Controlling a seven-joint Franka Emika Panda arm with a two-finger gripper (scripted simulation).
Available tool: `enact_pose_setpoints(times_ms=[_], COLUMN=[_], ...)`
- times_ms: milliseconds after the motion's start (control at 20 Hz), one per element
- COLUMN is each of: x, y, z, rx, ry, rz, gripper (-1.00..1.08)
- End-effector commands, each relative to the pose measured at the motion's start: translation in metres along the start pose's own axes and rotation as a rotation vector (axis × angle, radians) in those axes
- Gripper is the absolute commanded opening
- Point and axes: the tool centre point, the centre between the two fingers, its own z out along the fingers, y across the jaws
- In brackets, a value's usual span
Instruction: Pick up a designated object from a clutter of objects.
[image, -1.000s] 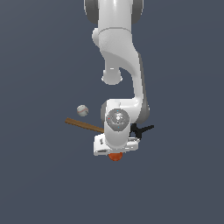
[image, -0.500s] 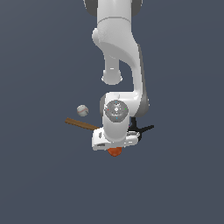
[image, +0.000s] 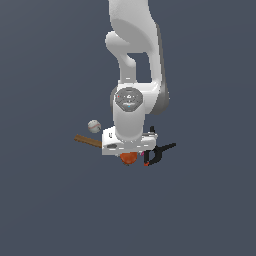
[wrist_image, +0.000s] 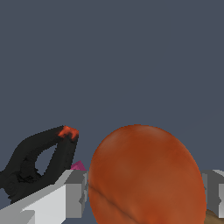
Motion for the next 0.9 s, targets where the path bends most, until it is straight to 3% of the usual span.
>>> enact_pose_setpoints(times_ms=[0, 850], x=[-0.013, -0.103], y=[0.002, 0.012], z=[-0.018, -0.136], rx=[0.000, 0.001], ry=[0.003, 0.003], rz=[0.000, 0.000], gripper=[-1.00, -1.00])
